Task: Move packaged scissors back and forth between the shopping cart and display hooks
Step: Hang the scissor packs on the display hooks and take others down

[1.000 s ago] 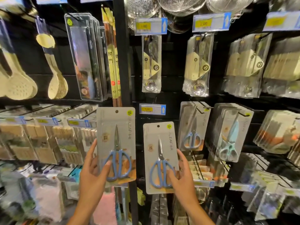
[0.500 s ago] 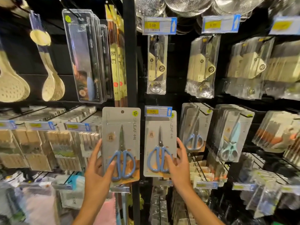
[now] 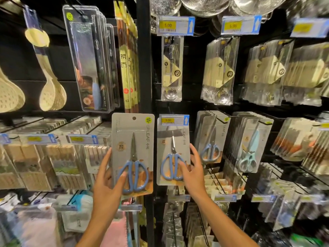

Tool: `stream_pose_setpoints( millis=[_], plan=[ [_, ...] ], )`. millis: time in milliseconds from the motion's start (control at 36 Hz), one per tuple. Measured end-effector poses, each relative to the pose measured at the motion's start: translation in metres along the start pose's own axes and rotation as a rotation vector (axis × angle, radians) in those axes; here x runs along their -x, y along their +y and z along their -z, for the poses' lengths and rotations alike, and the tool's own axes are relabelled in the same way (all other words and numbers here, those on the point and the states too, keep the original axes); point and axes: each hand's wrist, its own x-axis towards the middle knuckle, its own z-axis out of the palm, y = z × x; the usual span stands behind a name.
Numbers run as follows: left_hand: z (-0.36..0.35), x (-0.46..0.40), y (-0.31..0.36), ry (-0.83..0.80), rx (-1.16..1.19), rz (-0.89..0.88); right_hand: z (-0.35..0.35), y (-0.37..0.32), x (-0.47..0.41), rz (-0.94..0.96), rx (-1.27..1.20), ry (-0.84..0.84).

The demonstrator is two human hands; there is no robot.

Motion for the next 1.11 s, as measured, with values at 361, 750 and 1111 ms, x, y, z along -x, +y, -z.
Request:
stream_pose_setpoints(
  millis=[361,750,1111],
  plan=[
    [0.001,-0.009,-0.010,-0.004,0.001,-0.004,-0.020,0.014,-0.035,0.022,0.269,-0.003],
    [-0.001,-0.016,-0.013,0.001,-0.010,-0.022,-0.027,0.063,-0.111,-0.017,0.704,-0.062],
    [0.002,-0.020,-0.019,-0.012,0.015,-0.027,-0.035,0.057,-0.114,-0.124,0.649,-0.077]
  ],
)
